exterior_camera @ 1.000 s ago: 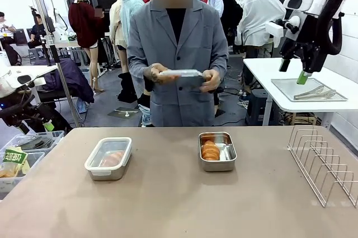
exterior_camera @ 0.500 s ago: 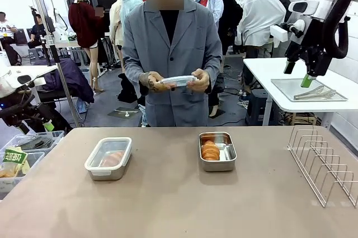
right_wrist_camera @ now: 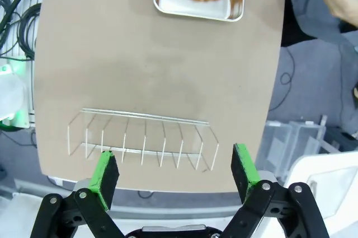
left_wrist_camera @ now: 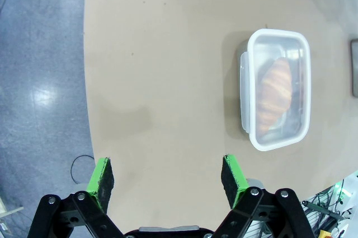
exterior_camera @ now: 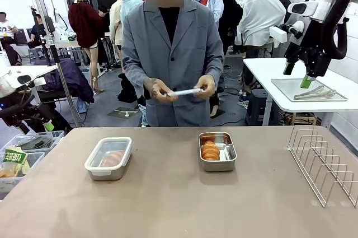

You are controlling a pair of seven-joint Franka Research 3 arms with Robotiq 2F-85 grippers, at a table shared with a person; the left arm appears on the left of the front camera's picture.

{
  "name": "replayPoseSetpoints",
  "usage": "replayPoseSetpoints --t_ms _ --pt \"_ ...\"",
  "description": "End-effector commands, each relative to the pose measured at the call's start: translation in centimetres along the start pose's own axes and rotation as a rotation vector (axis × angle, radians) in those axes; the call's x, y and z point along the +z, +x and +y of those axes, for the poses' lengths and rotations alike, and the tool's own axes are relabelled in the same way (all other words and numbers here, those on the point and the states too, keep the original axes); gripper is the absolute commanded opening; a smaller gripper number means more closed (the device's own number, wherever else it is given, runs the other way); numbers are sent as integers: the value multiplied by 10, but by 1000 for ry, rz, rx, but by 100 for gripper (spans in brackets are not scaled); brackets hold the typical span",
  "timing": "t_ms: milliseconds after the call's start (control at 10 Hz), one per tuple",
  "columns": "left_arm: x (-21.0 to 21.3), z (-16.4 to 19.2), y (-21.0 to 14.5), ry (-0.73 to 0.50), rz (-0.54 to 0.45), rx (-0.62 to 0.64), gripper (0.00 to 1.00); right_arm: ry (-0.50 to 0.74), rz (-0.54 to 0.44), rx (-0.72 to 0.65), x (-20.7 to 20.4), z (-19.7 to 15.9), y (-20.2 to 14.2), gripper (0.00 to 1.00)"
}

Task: Place the bread in airtight containers.
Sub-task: Release when the human grabs the Airtight Container lid.

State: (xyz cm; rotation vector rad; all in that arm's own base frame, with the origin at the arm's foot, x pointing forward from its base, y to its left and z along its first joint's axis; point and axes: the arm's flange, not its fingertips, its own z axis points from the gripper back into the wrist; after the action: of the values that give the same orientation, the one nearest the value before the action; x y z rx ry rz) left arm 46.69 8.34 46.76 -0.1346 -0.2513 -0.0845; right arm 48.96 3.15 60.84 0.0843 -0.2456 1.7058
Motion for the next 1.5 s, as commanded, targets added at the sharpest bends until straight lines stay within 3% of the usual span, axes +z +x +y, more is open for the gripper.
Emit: replayPoseSetpoints --t_ms 0,1400 --pt "1 0 -1 23 6 6 100 15 -10 3 3 -3 1 100" --pt "1 0 -1 23 6 6 100 15 -10 3 3 -3 1 100"
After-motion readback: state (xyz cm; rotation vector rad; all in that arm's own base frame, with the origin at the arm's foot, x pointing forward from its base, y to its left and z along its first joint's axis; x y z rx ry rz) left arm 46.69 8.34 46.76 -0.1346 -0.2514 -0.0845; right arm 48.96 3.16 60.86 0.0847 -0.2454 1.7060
